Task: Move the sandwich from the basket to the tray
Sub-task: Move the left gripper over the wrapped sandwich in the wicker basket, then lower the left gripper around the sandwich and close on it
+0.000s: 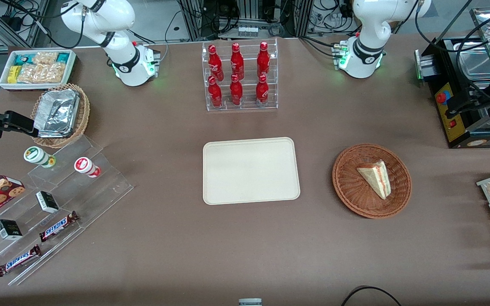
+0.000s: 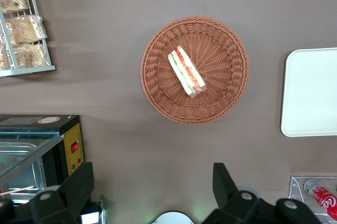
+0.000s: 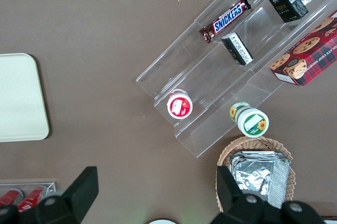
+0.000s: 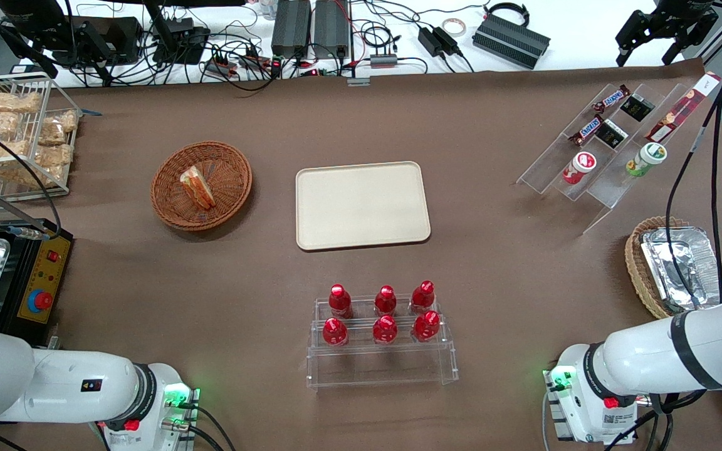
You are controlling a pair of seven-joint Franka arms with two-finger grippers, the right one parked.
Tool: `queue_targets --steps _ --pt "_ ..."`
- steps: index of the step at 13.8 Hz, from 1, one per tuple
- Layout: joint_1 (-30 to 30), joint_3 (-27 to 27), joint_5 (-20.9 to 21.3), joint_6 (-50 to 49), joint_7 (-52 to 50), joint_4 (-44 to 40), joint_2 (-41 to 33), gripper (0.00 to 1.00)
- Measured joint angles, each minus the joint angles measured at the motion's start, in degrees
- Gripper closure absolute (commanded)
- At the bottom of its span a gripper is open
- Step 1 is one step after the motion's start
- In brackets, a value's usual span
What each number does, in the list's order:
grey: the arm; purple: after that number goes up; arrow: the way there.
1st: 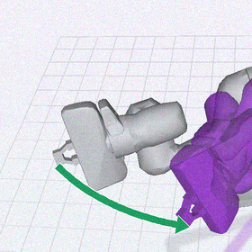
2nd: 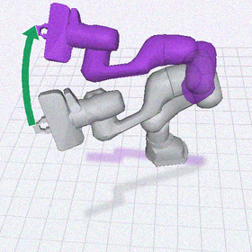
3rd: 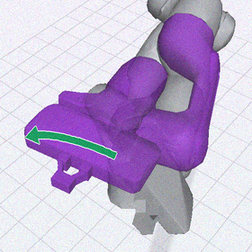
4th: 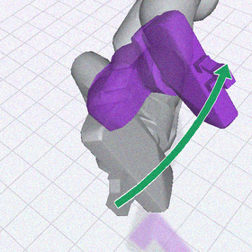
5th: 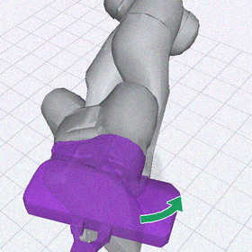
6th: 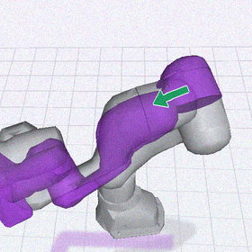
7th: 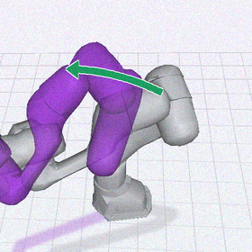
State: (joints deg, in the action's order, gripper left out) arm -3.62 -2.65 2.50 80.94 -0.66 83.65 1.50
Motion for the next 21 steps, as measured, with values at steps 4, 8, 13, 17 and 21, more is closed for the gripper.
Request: queue_targets --steps 4,8,13,17,21 --pt "2.2 1.0 0.0 0.0 0.0 0.0 0.0 0.00" --pt "2.5 1.5 0.0 4.1 -0.2 3.2 0.9 0.00" --pt "1.3 2.7 -0.1 23.8 -14.8 18.6 2.1 0.00" --pt "-0.8 3.2 -0.1 39.0 -28.9 29.8 2.2 0.00" --pt "-1.3 3.3 -0.2 52.2 -33.9 39.7 2.7 0.00"
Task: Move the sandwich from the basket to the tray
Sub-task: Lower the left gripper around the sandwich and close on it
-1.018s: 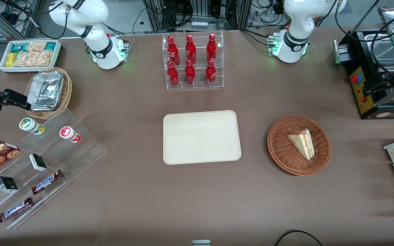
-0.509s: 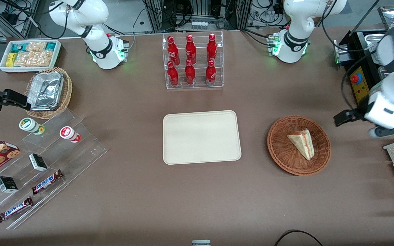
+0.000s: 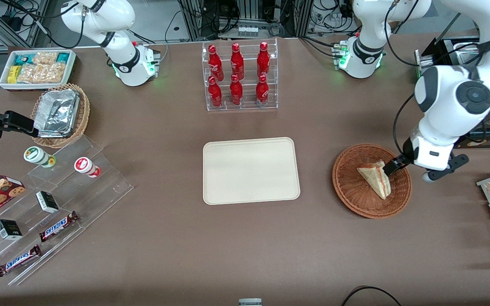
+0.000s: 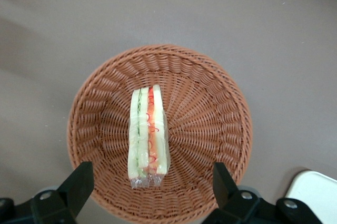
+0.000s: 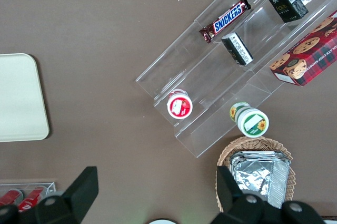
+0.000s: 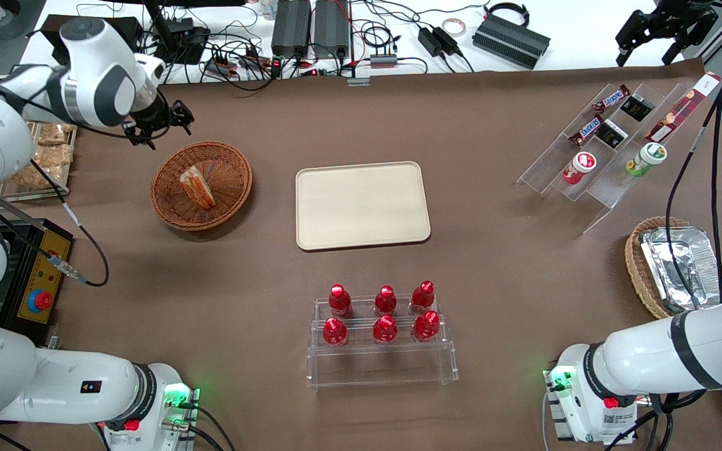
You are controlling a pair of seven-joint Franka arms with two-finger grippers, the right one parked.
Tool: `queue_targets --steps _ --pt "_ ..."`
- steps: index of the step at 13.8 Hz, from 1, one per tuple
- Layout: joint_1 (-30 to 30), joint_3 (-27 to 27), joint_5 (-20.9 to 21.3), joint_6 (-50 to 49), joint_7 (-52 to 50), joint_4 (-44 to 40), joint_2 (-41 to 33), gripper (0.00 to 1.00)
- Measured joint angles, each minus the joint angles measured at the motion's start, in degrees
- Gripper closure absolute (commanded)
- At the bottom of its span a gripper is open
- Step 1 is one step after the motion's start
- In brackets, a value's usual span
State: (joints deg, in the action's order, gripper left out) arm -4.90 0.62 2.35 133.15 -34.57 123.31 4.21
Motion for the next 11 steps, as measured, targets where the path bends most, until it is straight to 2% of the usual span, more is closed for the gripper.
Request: queue_targets --steps 5,11 --pt "0.0 0.0 0.0 4.3 -2.6 2.3 3.5 0.00" --pt "-0.1 0.0 0.0 4.8 -3.2 2.3 5.0 0.00"
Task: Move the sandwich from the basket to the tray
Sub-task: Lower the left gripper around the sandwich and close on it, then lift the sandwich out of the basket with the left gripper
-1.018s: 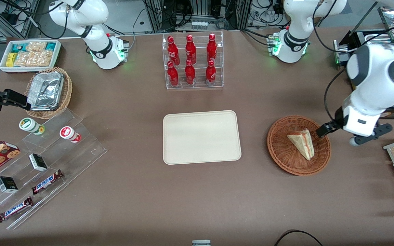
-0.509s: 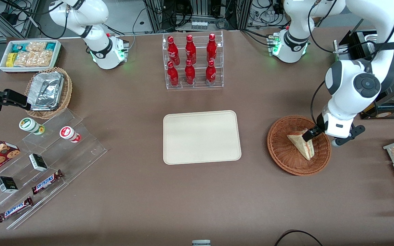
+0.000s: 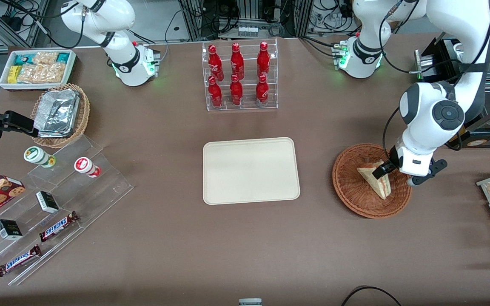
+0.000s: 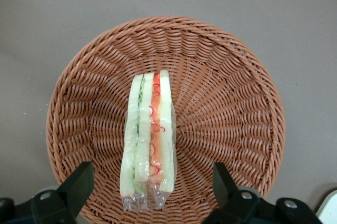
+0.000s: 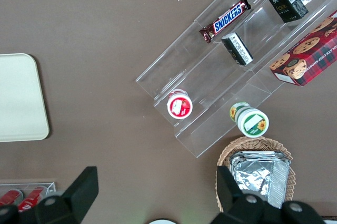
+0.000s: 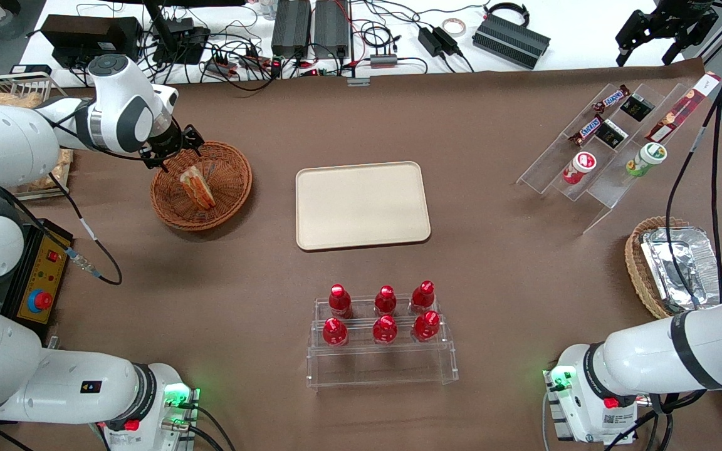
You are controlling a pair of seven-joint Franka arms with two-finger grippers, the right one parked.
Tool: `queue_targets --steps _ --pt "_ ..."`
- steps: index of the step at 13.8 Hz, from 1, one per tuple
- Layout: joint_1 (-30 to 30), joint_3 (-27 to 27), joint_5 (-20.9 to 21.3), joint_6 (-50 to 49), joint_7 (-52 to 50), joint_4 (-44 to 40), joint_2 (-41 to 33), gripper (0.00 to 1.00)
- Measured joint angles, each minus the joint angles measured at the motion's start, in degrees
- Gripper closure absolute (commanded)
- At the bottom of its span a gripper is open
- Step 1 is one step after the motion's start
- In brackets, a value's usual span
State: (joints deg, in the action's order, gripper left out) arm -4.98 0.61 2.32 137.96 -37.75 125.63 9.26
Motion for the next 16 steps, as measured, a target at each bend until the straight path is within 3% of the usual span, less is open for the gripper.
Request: queue_targets --steps 13,14,15,16 --pt "-0.1 0.0 0.0 3.1 -2.0 1.1 5.3 0.00" --pt "-0.1 0.0 0.0 4.1 -2.3 1.5 5.9 0.04" --pt "-0.1 0.0 0.0 4.5 -2.7 1.7 6.4 0.30" --pt "-0.1 0.0 0.0 4.7 -2.9 1.7 7.0 0.65"
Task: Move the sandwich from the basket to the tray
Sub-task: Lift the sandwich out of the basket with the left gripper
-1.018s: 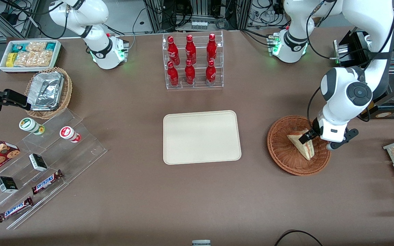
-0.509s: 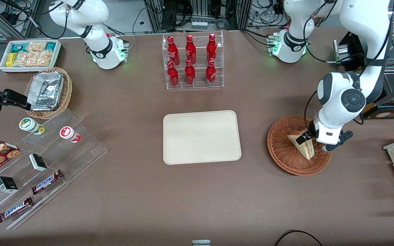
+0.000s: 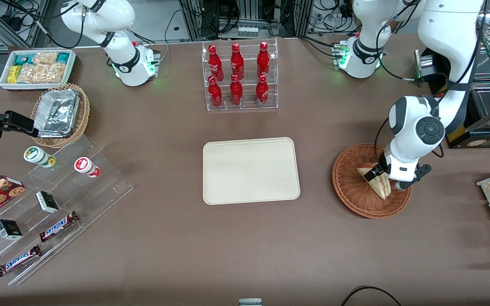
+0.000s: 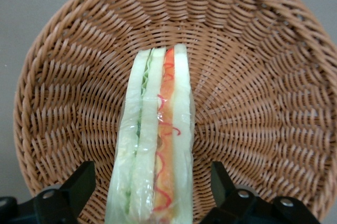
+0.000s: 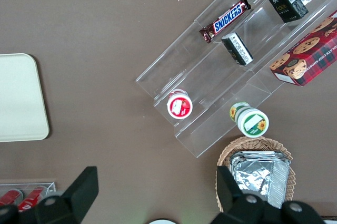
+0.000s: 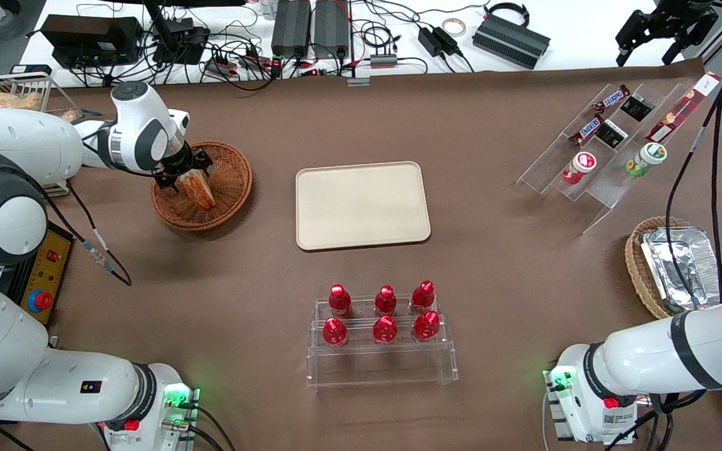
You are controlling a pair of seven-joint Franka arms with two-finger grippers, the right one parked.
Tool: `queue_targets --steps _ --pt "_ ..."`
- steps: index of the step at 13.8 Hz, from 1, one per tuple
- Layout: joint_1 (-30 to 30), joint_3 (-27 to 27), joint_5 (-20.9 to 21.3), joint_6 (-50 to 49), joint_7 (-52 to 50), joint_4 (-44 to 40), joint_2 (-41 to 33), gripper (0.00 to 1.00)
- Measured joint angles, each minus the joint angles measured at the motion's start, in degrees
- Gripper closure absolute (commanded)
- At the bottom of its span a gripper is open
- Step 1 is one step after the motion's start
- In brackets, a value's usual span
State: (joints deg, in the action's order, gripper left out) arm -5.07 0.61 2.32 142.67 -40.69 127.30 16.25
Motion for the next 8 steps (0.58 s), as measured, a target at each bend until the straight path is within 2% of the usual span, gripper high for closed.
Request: queue_targets --steps 1,2,8 --pt "0.0 0.0 0.0 0.3 -0.3 0.0 0.4 0.93" --pt "0.0 0.0 0.0 0.4 -0.4 0.0 0.6 1.00" --pt "0.0 0.0 0.0 -2.2 -0.4 -1.1 -0.5 1.00"
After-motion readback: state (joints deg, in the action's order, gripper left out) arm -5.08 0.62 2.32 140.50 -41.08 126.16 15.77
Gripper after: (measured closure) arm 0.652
